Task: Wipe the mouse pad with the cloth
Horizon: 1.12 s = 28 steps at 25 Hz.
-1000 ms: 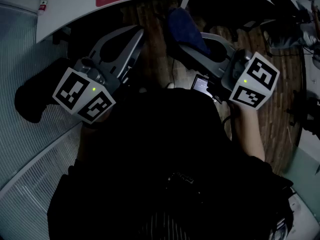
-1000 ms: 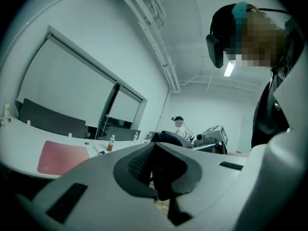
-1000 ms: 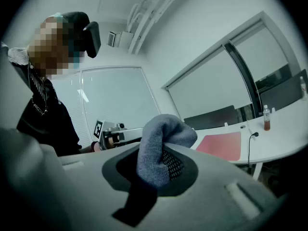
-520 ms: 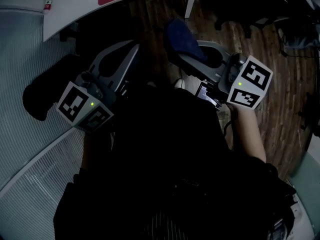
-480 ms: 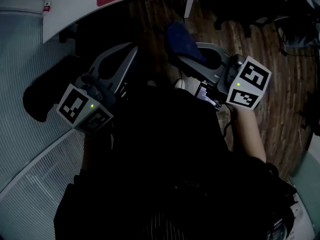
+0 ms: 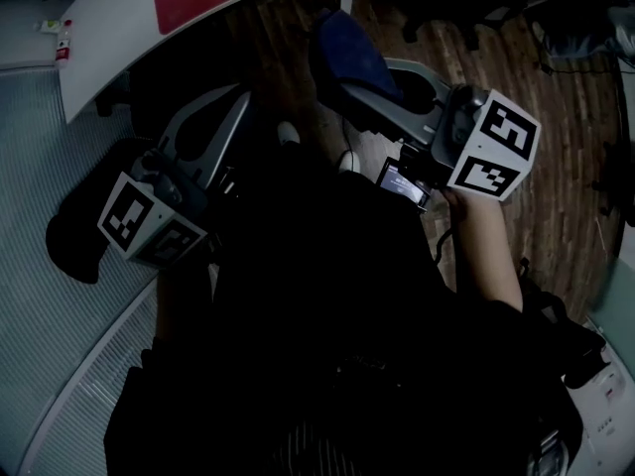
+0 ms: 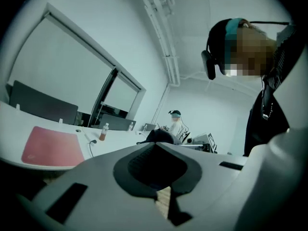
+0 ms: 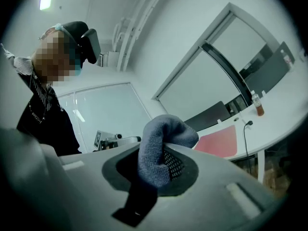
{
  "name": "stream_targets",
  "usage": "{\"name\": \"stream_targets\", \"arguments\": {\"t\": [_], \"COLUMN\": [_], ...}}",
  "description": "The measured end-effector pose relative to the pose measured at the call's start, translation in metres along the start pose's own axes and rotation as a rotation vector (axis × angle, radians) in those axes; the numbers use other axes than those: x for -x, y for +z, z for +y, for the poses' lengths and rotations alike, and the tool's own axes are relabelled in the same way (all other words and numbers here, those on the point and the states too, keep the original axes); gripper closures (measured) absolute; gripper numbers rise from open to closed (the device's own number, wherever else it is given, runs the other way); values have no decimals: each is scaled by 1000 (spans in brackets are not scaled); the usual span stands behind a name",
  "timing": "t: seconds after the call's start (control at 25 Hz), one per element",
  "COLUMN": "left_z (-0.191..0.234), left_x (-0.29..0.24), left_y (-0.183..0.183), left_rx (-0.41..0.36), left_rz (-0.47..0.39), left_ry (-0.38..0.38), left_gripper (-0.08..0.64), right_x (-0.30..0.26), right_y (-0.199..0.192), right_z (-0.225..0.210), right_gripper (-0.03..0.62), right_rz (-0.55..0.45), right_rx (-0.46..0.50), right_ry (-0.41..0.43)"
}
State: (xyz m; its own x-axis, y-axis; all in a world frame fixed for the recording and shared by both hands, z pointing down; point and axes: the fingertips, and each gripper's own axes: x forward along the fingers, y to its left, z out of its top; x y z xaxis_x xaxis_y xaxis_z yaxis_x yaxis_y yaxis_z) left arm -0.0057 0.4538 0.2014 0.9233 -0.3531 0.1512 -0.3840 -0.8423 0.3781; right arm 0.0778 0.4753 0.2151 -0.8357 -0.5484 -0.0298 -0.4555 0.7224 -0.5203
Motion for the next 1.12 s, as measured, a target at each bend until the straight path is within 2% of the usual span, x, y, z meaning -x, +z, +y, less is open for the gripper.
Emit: {"name": "stream_targets", "arguments": {"t": [0.08,0.2,0.36,0.48,0.6,0.68,0.76,0.92,1.12], "left_z": [12,28,56,73,116,152,170,167,165], "left_x": [-8,-22,-33,-33,-24,-18,-14,-15,-9], "left_y": [9,27,46,65,84,90,91,91,90], "left_rx": [14,-35,-40,-93,-141,-140,-118,-120,-129], "left_rz": [-15,-18,-15,-38,-57,-55,-52,-41,-29], "left_ry": [-33,-87,-152,-204,-254,-263,-259,-261,-230], "left_gripper": [552,552,552,552,552,552,552,552,552], "right_x": [-3,-10,-32,-54,-102,-138,-154,-152,-153], "right_y": [12,28,47,62,71,75,79,82,81], "right_z": [-6,-18,-32,-41,-62,-75,-78,-77,-78], "right_gripper": [529,529,529,529,529,528,528,528,528], "right_rz": [-13,-20,-20,-37,-40,-38,-43,-68,-44], "right_rx": [20,48,73,82,96,105,112,110,98], "right_ry": [-33,-101,-171,-213,-255,-273,-285,-302,-274]}}
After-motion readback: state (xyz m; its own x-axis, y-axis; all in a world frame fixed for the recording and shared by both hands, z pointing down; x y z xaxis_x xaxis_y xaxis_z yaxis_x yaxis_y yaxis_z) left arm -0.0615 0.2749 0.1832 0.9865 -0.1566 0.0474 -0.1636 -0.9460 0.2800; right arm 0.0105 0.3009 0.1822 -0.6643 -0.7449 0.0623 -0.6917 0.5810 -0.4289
